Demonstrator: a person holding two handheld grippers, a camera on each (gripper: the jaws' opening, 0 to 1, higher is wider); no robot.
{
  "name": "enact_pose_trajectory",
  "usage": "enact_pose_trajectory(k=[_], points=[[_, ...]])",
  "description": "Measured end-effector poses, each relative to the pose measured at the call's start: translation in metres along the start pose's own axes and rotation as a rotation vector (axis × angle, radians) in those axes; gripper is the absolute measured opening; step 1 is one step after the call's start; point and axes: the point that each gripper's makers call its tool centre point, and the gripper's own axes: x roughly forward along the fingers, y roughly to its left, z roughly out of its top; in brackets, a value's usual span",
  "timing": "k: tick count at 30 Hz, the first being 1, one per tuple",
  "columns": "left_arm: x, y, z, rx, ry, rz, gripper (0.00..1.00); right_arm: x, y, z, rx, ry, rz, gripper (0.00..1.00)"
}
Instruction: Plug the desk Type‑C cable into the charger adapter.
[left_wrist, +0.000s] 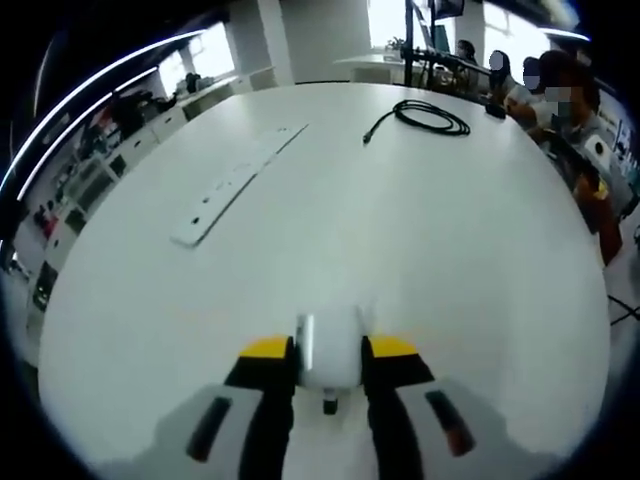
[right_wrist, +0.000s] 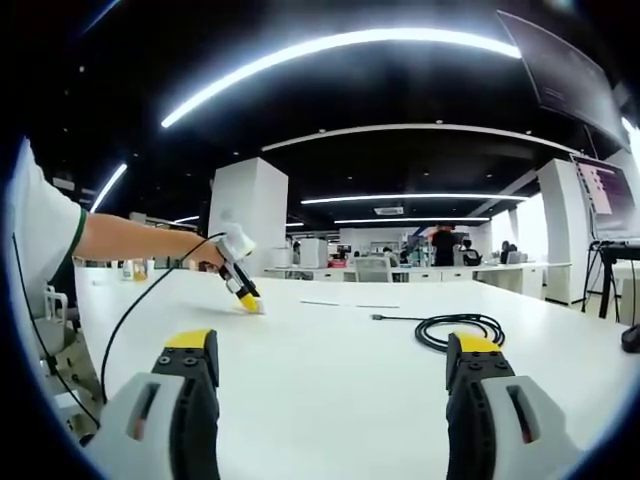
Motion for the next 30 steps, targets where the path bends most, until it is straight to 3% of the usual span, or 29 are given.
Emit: enact_pose_trajectory(k=[5,21,30], points=[[-0.004,-0.015,-0.005,0.007,-0.001,-0.016,0.25,0.002,0.002,0.000,-0.001,0.002,0.009,0.96],[-0.010,-0.021,-0.013,0.031,0.016,-0.053,0.25,0.005,0.010,0.000,-0.010,0.007,0.026,0.96],[-0.019,-0.049,-0.021,0.043,0.034,-0.076,0.25,0.006,0.013,0.003,-0.014,0.001,0.035,0.96]])
